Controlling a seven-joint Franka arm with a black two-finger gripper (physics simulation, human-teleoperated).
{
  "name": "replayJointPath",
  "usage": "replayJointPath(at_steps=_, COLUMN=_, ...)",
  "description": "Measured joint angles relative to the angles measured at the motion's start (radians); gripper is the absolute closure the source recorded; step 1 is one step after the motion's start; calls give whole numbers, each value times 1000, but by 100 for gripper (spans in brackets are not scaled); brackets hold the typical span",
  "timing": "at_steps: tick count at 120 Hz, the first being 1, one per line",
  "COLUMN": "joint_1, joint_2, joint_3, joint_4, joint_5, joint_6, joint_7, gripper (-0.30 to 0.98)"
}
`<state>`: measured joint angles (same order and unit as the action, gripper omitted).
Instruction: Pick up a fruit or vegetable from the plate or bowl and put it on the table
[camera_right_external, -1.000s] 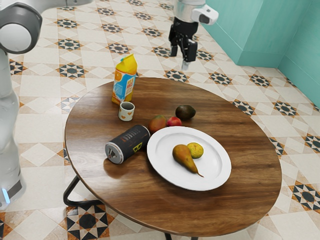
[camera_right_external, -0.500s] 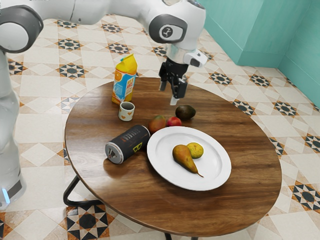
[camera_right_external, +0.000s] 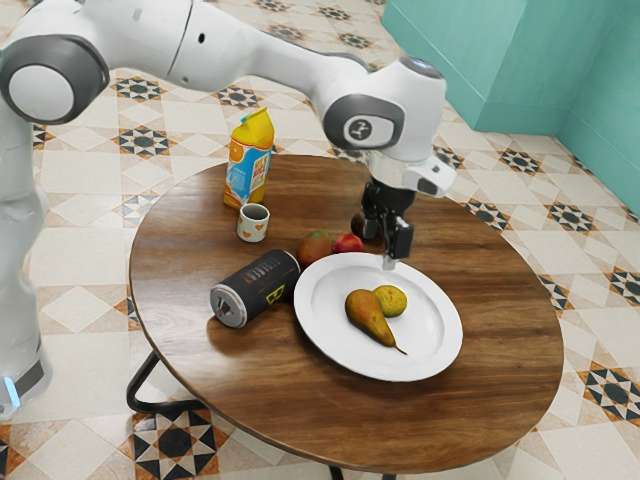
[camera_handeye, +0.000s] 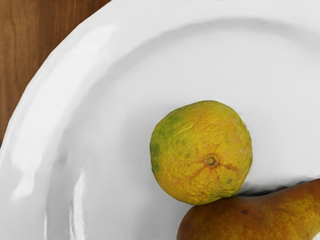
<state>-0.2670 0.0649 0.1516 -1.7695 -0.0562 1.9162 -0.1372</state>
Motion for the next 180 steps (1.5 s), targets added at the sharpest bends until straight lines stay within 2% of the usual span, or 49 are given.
replayJointPath(at_steps=20, joint_1=-87, joint_2=76, joint_3=4, joint_4=52, joint_5=-20, joint_6=28, joint_7=-7, gripper=0)
replayJointPath(at_steps=86, joint_1=-76, joint_2=132, joint_3=47, joint_4=56, joint_5=-47, joint_6=96, joint_7=-130, gripper=0)
replayJointPath(at_steps=180, joint_1=-102, joint_2=177, joint_3=66, joint_4=26, joint_5=-48, joint_6=105, joint_7=-190, gripper=0)
